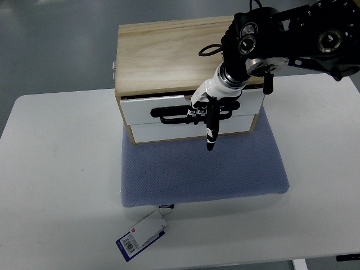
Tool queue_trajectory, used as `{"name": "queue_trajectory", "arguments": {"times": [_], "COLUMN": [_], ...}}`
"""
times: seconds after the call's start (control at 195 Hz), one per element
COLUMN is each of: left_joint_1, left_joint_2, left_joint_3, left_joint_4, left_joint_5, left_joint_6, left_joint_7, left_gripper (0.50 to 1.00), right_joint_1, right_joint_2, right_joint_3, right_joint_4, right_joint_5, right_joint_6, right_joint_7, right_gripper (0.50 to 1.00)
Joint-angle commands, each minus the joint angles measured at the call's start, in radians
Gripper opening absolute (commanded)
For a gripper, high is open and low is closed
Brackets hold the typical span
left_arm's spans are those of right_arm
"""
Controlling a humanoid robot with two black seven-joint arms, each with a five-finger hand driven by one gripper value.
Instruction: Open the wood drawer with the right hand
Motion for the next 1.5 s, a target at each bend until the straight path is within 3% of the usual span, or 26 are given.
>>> {"name": "queue_trajectory", "arguments": {"times": [0.0, 0.405, 0.662, 1.493], "left_joint_1": [0.0, 0.0, 0.0, 0.0], "left_joint_2": [0.0, 0.0, 0.0, 0.0], "left_joint_3": [0.0, 0.0, 0.0, 0.001], "left_joint_4": [0.003, 0.006, 0.004, 0.001], "left_joint_5": [0.0, -0.001, 0.0, -0.001], "left_joint_6": [0.001, 0.001, 0.001, 0.001], "left_joint_7": [0.0, 0.0, 0.0, 0.0], "left_gripper": [1.0, 1.0, 1.0, 1.0], "right_joint_1": [0.01, 0.03, 0.037, 0.047], "right_joint_2": [-0.01, -0.05, -0.069, -0.142], "right_joint_3": [0.001, 0.002, 0.002, 0.004], "right_joint_4": [0.012, 0.098, 0.141, 0.261], "right_joint_5": [0.0, 0.006, 0.012, 0.014], "right_joint_6": [0.031, 0.068, 0.134, 0.142], "right_joint_7": [0.01, 0.026, 0.053, 0.077], "right_gripper": [0.944, 0.944, 0.944, 0.944]}}
